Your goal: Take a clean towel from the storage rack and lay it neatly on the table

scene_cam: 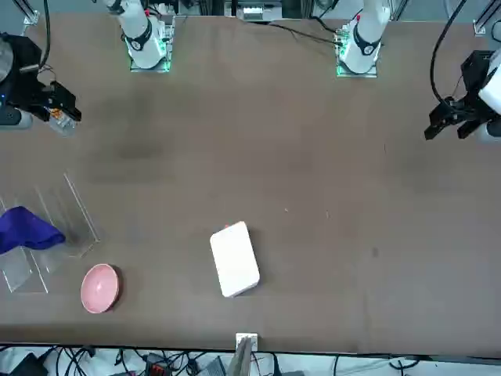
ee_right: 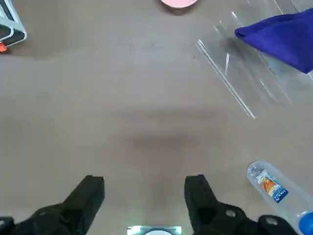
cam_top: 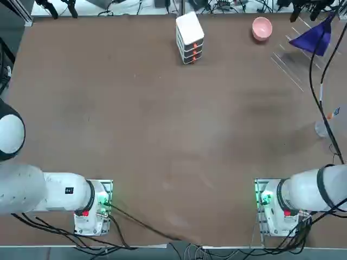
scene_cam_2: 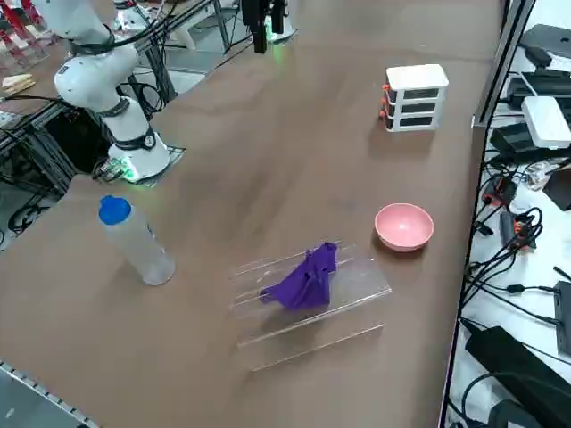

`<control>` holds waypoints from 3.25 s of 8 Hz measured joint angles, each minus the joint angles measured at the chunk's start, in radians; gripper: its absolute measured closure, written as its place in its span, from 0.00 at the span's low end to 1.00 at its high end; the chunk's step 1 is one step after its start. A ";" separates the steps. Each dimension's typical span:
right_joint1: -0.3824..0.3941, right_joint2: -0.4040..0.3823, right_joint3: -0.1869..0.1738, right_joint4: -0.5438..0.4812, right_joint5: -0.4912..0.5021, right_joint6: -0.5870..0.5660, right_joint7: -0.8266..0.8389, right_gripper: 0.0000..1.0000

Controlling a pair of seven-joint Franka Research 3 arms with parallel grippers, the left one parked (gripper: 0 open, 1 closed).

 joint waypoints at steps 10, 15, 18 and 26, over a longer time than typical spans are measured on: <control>-0.117 0.135 -0.008 -0.020 -0.132 0.143 -0.187 0.00; -0.314 0.323 -0.012 0.069 -0.155 0.487 -0.697 0.00; -0.411 0.421 -0.012 0.078 -0.098 0.684 -0.905 0.00; -0.481 0.609 -0.008 0.083 -0.021 1.044 -1.058 0.07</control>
